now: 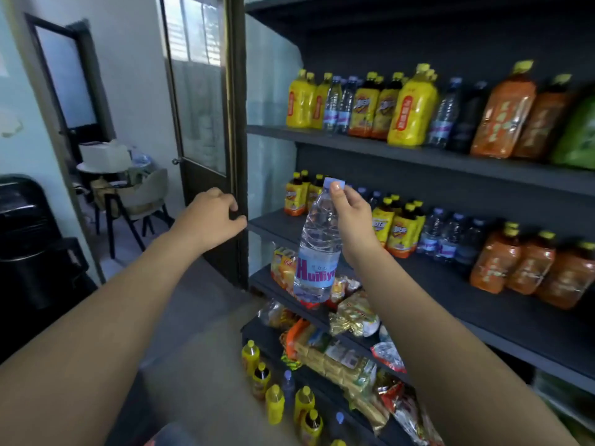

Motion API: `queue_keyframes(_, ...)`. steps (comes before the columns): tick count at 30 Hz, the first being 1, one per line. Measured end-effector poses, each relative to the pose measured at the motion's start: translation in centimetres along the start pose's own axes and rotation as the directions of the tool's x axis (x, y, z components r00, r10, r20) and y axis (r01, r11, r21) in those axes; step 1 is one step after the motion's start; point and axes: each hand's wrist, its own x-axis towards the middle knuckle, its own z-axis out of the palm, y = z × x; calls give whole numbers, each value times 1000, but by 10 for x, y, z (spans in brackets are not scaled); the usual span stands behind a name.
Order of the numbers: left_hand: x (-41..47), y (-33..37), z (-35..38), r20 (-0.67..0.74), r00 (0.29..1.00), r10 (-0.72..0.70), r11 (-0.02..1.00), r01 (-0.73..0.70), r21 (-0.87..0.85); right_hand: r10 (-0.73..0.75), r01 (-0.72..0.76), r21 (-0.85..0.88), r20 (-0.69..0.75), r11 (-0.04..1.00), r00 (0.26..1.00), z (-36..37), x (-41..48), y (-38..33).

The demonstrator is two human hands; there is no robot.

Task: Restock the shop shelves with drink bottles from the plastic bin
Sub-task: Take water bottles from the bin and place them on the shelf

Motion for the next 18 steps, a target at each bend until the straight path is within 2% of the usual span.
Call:
queue_keyframes(6,20,71,6,25,994,104,994,-104,-35,-40,37,-40,-62,999,997,-69,2,-36)
queue_keyframes(12,39,133,10,65,988,140,987,-134,-84,-81,72,-76,-129,994,988,-129,14,-68)
queue_keyframes(18,60,184,14,34,979,202,976,-198,-88,-120,100,-119,-176,988,977,-172,25,-93)
